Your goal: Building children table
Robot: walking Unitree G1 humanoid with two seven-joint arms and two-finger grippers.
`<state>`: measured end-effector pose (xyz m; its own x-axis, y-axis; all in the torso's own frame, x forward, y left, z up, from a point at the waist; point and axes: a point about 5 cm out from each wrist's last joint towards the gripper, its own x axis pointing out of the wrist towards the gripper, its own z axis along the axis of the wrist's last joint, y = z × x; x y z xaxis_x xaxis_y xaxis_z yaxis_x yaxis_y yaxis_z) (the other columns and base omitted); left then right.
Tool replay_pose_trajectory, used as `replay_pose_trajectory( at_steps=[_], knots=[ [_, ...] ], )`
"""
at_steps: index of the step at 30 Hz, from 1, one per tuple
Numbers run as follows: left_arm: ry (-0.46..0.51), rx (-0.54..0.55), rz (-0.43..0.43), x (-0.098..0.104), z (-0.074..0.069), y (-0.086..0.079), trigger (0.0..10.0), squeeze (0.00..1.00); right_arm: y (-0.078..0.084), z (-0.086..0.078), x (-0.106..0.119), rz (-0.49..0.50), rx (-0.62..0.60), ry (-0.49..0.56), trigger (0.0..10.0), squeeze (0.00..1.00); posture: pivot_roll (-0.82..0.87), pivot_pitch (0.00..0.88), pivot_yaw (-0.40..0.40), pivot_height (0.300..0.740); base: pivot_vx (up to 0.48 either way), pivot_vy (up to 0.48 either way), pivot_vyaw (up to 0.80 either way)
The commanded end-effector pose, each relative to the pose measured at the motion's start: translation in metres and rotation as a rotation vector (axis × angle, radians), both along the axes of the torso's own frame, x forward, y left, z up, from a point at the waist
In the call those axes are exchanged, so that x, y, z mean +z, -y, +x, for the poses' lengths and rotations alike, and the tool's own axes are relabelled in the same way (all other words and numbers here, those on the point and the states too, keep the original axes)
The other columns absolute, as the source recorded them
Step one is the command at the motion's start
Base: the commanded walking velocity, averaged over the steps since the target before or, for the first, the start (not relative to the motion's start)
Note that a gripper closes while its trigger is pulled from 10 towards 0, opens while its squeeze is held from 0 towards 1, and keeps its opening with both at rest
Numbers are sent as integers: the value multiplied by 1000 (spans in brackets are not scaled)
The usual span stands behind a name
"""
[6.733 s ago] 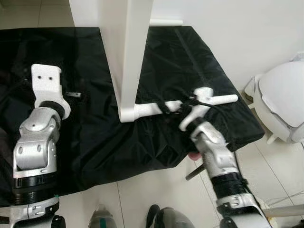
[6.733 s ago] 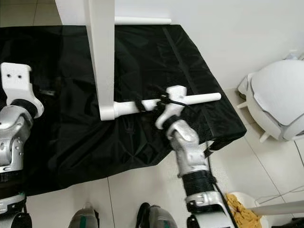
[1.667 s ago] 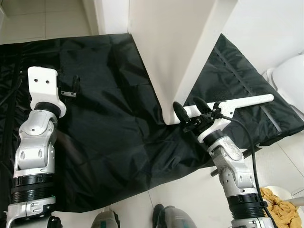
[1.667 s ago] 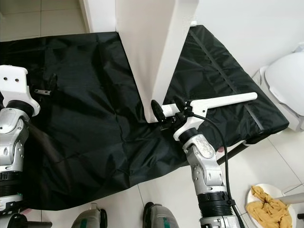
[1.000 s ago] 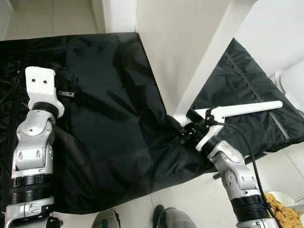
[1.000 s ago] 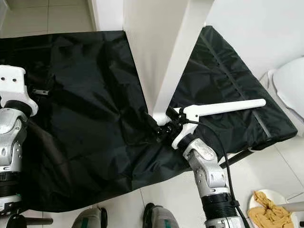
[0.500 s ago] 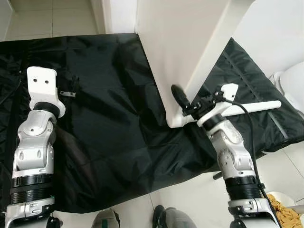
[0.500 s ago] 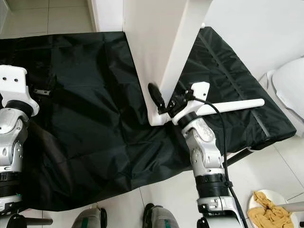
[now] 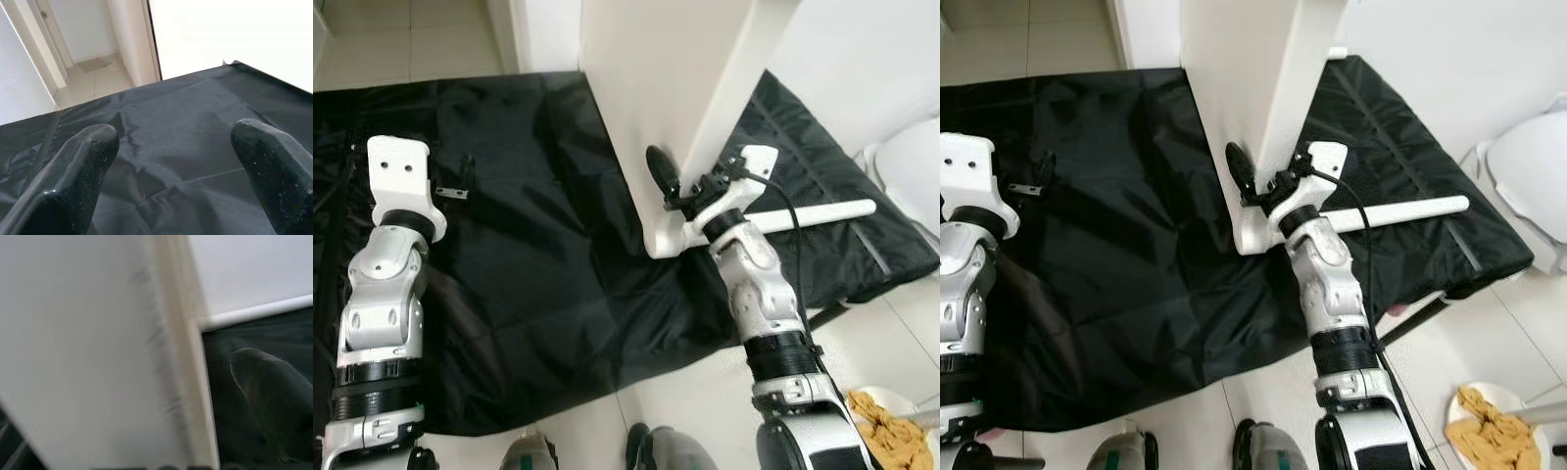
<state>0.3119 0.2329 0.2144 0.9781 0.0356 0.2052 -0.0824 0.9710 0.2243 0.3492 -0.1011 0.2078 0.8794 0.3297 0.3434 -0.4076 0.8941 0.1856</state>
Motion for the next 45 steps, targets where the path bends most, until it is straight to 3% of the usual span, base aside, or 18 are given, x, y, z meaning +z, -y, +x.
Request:
replay_pose_trajectory(
  at_steps=[1, 15, 21, 29, 45],
  knots=[
    [5, 21, 5, 0, -3, -1, 10000, 0, -3, 4, 16, 14, -29, 54, 10000, 0, 135, 76, -65, 740, 0, 0, 0],
    [-1, 21, 7, -2, -7, -2, 10000, 0, -4, 7, 16, 19, -60, 48, 10000, 0, 144, 81, -72, 740, 0, 0, 0],
    [-1, 22, 10, -2, -9, -2, 10000, 0, -1, 1, 13, 11, -77, 65, 10000, 0, 147, 84, -73, 740, 0, 0, 0],
    [-6, 7, 9, -2, -9, -1, 10000, 0, 10, -19, 8, 11, -104, 67, 10000, 0, 132, 92, -62, 740, 0, 0, 0],
    [-21, -82, 8, -4, -2, 20, 10000, 0, 15, -36, -16, -15, -130, -11, 10000, 0, 114, 98, -46, 740, 0, 0, 0]
  ],
)
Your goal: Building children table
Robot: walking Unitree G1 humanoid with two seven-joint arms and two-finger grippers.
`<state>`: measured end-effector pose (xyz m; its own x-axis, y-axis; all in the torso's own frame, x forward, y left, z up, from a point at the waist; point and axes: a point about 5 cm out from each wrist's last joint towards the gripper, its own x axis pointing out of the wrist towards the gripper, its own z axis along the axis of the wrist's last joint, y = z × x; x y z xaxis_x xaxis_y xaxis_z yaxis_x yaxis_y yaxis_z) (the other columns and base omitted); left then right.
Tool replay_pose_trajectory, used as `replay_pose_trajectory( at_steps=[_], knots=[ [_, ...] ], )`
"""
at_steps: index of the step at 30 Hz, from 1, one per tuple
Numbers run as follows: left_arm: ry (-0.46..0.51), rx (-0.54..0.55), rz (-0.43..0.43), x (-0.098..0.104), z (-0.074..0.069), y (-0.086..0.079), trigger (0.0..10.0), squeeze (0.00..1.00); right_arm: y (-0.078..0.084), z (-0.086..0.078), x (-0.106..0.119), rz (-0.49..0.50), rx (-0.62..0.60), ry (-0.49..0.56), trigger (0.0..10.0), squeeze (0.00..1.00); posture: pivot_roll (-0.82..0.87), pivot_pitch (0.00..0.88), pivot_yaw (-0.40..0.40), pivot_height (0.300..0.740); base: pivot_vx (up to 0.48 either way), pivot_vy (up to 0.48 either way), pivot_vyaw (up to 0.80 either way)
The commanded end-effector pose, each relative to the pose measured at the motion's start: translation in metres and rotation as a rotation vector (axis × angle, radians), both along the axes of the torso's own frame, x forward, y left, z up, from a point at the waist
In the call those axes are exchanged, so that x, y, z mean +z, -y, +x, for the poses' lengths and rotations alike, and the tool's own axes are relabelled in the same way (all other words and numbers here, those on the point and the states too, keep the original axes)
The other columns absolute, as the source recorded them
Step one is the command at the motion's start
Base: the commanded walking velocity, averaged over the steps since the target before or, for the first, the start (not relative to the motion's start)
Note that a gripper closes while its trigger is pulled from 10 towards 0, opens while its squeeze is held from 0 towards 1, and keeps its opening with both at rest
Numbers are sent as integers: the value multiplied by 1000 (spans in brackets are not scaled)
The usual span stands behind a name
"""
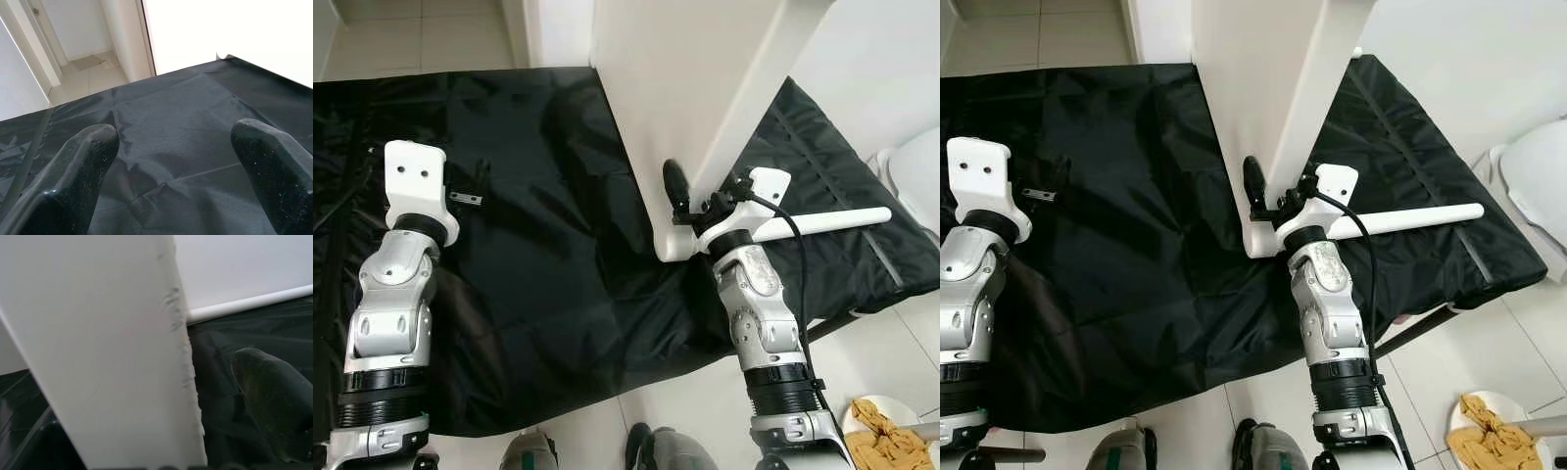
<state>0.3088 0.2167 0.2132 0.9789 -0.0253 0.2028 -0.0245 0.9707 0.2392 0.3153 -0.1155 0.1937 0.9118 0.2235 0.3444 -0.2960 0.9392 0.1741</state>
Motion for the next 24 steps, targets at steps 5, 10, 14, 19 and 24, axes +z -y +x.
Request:
replay_pose_trajectory(
  at_steps=[5, 10, 14, 19, 24],
  knots=[
    [-19, -33, -7, -3, 1, 7, 10000, 0, 1, -3, -4, -11, -5, -22, 10000, 0, 113, 98, -48, 740, 0, 0, 0],
    [-21, -55, -12, -5, 0, 14, 10000, 0, 0, -4, -4, -16, 2, -29, 10000, 0, 112, 98, -51, 740, 0, 0, 0],
    [-21, -77, -11, -7, -1, 19, 10000, 0, -1, -4, -4, -16, 4, -34, 10000, 0, 112, 97, -52, 740, 0, 0, 0],
    [-23, -89, -16, -8, -3, 22, 10000, 0, -1, -5, -5, -18, 4, -41, 10000, 0, 113, 97, -53, 740, 0, 0, 0],
    [-29, -107, -15, -10, -4, 25, 10000, 0, -1, -5, -6, -20, 3, -46, 10000, 0, 113, 97, -55, 740, 0, 0, 0]
  ],
)
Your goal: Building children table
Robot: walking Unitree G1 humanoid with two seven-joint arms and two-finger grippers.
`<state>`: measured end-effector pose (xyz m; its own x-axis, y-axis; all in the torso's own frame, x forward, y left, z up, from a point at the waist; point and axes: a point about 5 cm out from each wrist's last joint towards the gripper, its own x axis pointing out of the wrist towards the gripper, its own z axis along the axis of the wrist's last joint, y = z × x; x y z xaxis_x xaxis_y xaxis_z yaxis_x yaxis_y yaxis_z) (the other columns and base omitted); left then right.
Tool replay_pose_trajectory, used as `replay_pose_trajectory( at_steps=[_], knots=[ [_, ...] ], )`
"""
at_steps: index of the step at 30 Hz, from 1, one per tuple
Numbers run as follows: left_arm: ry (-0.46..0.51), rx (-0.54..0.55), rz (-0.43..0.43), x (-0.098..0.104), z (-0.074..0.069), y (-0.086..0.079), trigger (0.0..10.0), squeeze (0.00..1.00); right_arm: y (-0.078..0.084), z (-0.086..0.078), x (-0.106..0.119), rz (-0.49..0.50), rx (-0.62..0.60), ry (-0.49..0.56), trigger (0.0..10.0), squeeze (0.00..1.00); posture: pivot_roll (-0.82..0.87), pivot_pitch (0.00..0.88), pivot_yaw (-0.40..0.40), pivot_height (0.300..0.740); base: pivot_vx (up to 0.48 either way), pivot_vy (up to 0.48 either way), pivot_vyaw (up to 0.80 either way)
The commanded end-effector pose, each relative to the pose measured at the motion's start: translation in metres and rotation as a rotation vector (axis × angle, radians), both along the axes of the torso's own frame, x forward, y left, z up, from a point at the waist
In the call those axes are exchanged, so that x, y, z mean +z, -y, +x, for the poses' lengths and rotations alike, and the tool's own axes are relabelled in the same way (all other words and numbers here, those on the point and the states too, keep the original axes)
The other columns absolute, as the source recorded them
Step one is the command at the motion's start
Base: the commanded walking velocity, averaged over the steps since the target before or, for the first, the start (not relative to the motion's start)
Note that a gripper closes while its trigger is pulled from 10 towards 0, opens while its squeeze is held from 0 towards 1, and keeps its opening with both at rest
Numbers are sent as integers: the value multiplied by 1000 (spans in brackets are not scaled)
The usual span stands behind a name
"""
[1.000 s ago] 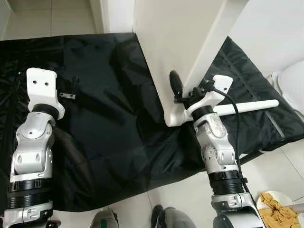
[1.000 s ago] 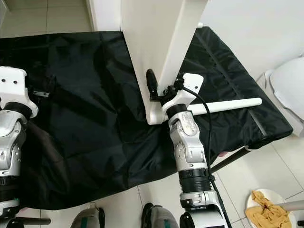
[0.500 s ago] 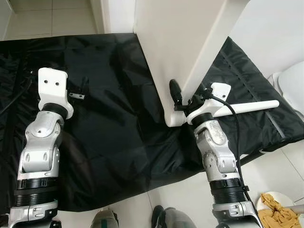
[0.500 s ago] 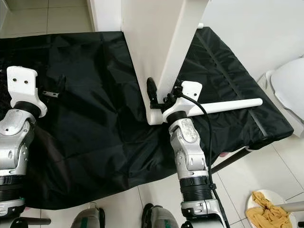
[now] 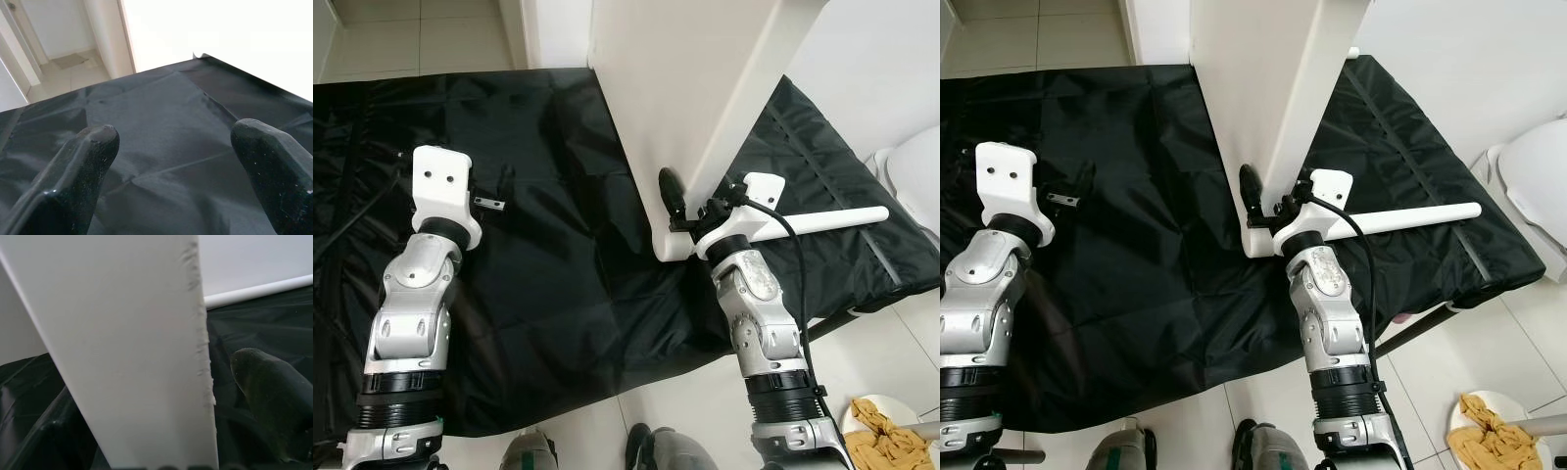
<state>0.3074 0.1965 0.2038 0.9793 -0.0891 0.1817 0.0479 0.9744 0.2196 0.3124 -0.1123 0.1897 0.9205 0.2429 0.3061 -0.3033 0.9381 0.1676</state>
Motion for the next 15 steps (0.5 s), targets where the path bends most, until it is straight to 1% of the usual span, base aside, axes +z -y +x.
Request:
replay_pose_trajectory(
  at_steps=[1, 9, 15],
  knots=[
    [-7, -46, 6, -2, -3, 6, 10000, 0, 2, -2, -2, -2, -11, -11, 10000, 0, 115, 95, -56, 740, 0, 0, 0],
    [-13, -61, 9, -3, -5, 9, 10000, 0, 0, -1, -2, -1, -12, -23, 10000, 0, 120, 89, -56, 740, 0, 0, 0],
    [-20, -74, 8, -6, -7, 11, 10000, 0, -3, 3, -1, -18, -32, -44, 10000, 0, 125, 84, -58, 740, 0, 0, 0]
  ],
)
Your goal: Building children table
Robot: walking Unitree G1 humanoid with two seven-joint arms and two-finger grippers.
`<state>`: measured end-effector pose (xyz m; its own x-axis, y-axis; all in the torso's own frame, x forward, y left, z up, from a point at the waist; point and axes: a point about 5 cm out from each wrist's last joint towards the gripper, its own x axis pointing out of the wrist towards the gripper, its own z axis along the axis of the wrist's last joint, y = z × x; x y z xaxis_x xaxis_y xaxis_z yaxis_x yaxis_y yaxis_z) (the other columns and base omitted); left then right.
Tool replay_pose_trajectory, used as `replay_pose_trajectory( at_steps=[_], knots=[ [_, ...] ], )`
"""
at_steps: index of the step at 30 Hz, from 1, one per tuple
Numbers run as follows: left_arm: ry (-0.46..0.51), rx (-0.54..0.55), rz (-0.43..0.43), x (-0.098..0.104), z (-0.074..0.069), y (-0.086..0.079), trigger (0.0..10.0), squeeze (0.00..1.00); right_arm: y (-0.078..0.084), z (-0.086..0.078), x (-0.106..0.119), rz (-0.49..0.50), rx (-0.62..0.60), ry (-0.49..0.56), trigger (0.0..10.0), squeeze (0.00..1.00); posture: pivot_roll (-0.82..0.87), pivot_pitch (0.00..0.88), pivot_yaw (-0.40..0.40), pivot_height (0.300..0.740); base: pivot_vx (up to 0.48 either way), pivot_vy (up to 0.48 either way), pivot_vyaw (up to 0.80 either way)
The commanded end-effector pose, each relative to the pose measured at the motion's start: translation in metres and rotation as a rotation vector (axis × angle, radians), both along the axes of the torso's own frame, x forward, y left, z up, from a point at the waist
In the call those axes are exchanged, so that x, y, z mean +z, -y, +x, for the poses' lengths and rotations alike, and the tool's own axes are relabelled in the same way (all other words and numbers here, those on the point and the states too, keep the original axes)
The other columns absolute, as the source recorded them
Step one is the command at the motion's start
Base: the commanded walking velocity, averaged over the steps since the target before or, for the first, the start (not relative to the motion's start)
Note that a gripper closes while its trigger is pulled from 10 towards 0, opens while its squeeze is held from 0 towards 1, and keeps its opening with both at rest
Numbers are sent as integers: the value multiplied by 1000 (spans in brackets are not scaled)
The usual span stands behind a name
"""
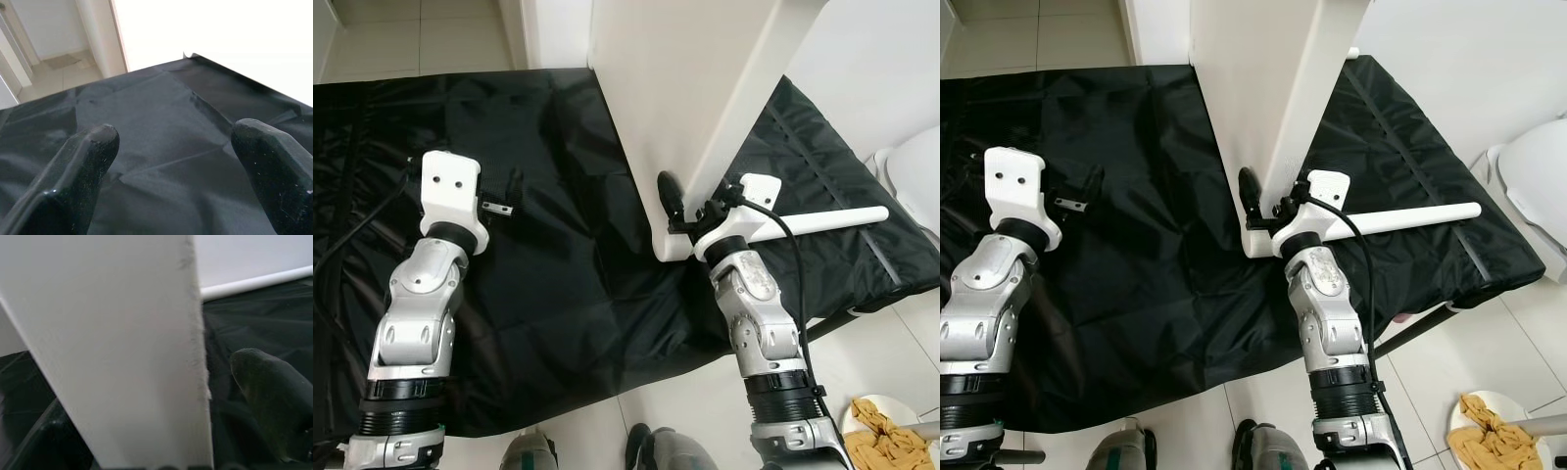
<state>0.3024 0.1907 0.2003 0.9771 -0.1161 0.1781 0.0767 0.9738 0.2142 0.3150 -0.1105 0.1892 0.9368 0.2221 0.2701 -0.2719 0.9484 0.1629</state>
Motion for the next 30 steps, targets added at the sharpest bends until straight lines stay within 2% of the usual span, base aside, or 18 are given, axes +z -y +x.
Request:
replay_pose_trajectory(
  at_steps=[1, 14, 23, 25, 30],
  knots=[
    [-17, -49, 14, -2, -3, 6, 10000, 0, -1, 1, 0, -6, -5, -9, 10000, 0, 125, 84, -58, 740, 0, 0, 0],
    [-21, -61, 30, -3, -5, 6, 10000, 0, -3, 0, -2, -56, -1, -24, 10000, 0, 125, 94, -55, 740, 0, 0, 0],
    [-21, -72, 46, -2, -4, 8, 10000, 0, -4, 7, 6, -122, -93, -19, 10000, 0, 125, 94, -56, 740, 0, 0, 0],
    [-22, -73, 48, -2, -4, 9, 10000, 0, -2, 12, 9, -171, -161, -31, 10000, 0, 124, 97, -59, 740, 0, 0, 0],
    [-21, -73, 50, -2, -4, 9, 10000, 0, -4, 14, 10, -179, -165, -42, 10000, 0, 123, 97, -59, 740, 0, 0, 0]
  ],
)
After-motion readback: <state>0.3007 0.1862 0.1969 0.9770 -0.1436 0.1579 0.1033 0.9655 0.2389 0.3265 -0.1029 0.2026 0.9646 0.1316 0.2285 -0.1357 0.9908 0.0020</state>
